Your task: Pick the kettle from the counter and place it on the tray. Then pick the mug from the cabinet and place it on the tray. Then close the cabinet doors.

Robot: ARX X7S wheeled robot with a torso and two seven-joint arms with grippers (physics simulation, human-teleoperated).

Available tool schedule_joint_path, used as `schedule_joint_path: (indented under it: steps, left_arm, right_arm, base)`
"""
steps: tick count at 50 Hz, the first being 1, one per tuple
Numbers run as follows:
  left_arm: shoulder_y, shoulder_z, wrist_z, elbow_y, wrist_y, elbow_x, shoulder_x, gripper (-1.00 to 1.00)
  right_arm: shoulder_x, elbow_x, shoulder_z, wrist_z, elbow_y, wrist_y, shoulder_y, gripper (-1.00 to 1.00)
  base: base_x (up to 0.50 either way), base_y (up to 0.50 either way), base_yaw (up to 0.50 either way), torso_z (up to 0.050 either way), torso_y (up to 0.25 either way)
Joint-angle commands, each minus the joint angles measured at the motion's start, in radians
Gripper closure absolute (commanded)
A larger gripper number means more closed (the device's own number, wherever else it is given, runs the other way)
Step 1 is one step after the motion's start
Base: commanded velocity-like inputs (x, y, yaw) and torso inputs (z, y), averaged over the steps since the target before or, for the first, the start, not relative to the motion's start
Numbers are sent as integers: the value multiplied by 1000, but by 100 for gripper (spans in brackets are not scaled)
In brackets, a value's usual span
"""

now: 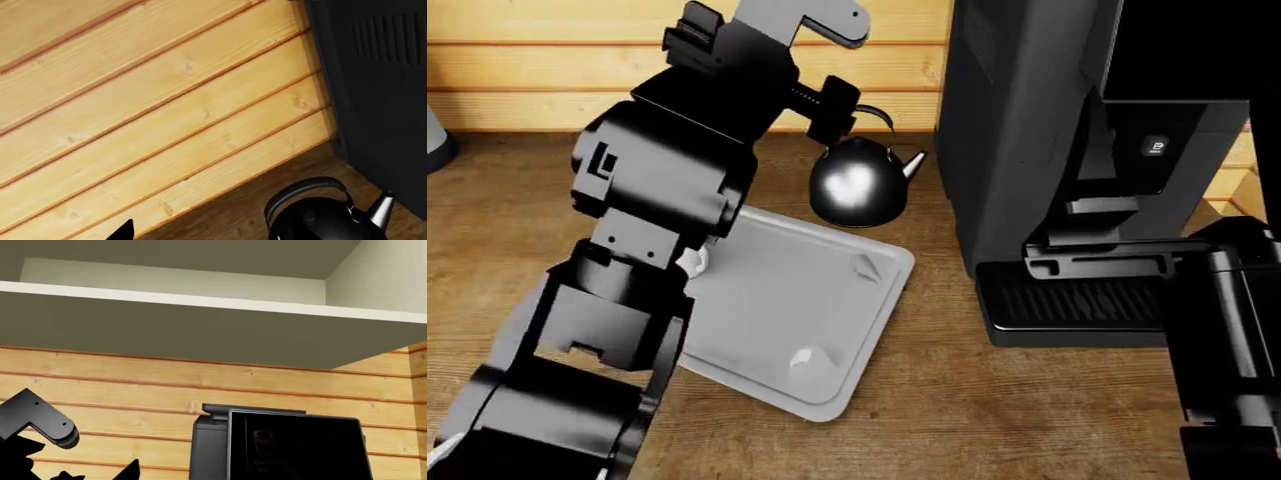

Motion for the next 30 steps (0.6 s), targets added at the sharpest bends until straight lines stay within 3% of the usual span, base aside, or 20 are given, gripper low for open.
schedule_joint_path:
  steps: [1,21,30]
  left_arm:
    - [-33,99,4,-74,44,-14,-23,-100]
    - [35,208,114,85,-55,-55,-93,-100]
    - [-27,194,69,-54,57,-32,-56,-100]
  right_arm:
    - [7,-5,-8,0,4,-14,-3,-100]
    - [8,-18,-27,3,5,-29,-7,-100]
    - [5,-22,-36,2,11,-30,-2,-100]
  base:
    - [0,0,0,0,0]
    - [0,0,0,0,0]
    - [0,0,0,0,0]
